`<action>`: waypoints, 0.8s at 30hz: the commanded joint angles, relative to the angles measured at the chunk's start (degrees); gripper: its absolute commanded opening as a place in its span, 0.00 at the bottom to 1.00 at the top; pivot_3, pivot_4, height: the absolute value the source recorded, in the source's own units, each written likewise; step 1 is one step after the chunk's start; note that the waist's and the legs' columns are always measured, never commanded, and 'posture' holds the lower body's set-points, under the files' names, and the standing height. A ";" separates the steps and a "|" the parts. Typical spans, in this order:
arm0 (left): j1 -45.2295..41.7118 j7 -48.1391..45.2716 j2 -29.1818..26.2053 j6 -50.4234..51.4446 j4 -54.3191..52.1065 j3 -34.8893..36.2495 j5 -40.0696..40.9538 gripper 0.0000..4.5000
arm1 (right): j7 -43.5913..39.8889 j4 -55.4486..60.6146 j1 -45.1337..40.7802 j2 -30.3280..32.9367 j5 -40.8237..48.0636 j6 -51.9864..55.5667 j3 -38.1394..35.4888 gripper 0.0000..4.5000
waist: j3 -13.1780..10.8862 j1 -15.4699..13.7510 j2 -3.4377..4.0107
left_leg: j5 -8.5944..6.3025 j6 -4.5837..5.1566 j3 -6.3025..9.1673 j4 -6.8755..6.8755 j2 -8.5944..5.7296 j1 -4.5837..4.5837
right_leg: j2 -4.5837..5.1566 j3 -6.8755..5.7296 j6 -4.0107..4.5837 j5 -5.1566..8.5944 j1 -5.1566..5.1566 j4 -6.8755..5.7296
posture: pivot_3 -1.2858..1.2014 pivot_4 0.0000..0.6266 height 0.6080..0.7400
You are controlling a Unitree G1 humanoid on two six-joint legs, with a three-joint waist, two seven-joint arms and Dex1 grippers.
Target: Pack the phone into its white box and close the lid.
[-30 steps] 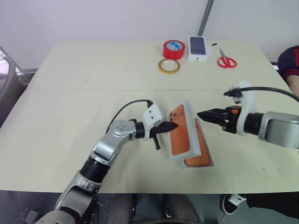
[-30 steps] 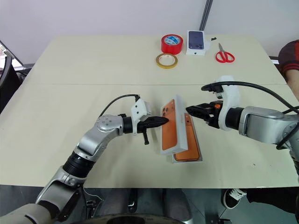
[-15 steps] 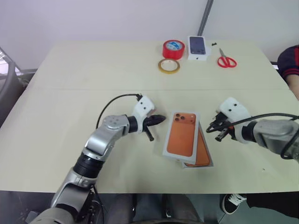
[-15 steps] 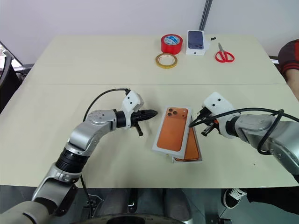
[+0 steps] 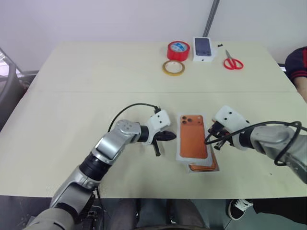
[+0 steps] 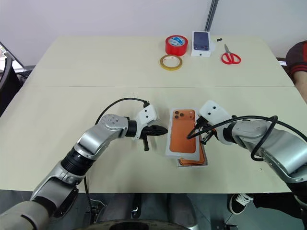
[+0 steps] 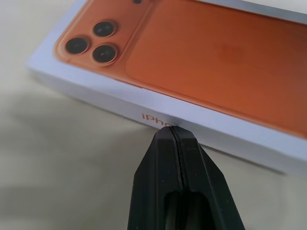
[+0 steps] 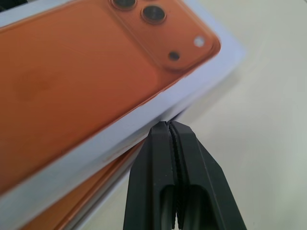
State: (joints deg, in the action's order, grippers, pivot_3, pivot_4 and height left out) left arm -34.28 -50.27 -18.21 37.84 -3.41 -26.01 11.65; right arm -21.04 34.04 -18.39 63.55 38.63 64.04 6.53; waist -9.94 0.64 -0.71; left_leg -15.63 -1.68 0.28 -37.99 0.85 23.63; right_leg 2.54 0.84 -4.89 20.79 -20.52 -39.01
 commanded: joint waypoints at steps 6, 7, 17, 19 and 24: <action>-1.86 -3.75 1.67 -0.45 -4.39 -1.20 1.43 0.00 | -4.81 5.52 3.67 1.27 -0.93 1.13 -4.76 0.01 | 0.00 -0.20 0.00 | 0.00 0.00 0.00 -0.01 -0.02 0.00 | 0.02 0.00 0.00 0.00 0.02 0.00 | 0.52 0.24 1.00; -1.89 -3.98 1.70 -0.58 -4.57 -1.50 1.18 0.00 | -5.27 5.74 4.35 1.53 -1.24 1.32 -5.28 0.01 | 0.00 -0.23 0.00 | 0.00 0.00 0.00 -0.02 -0.02 0.00 | 0.02 0.00 0.00 0.00 0.02 0.00 | 0.52 0.24 1.00; -2.83 -5.26 2.35 -0.47 -4.34 -3.25 0.50 0.00 | -7.29 7.10 7.99 1.26 -3.51 2.14 -8.02 0.01 | 0.00 -0.21 0.00 | 0.00 0.00 0.00 -0.02 -0.02 0.00 | 0.01 0.00 0.00 0.00 0.02 0.00 | 0.52 0.24 1.00; -3.09 -4.96 2.63 -0.71 -3.63 -3.31 0.16 0.00 | -7.56 7.17 8.40 1.09 -3.97 2.21 -8.22 0.01 | 0.00 -0.21 0.00 | 0.00 0.00 0.00 -0.02 -0.03 0.00 | 0.01 0.00 0.00 0.00 0.03 0.00 | 0.52 0.24 1.00; -3.04 -5.17 2.47 -0.84 -3.35 -3.19 -0.19 0.00 | -7.84 7.64 9.33 0.61 -4.94 2.35 -8.00 0.01 | 0.00 -0.19 0.00 | 0.00 0.00 0.00 -0.03 -0.03 0.00 | 0.01 0.00 0.00 0.00 0.03 0.00 | 0.52 0.24 1.00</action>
State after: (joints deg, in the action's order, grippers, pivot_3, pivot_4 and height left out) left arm -36.02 -55.04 -16.76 38.33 -5.11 -28.50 11.23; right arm -27.97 38.42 -8.99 64.58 33.68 67.11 -0.53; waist -9.93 0.45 -0.71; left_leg -15.63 -1.68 0.28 -38.01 0.83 23.63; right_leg 2.55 0.84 -4.89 20.79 -20.50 -39.01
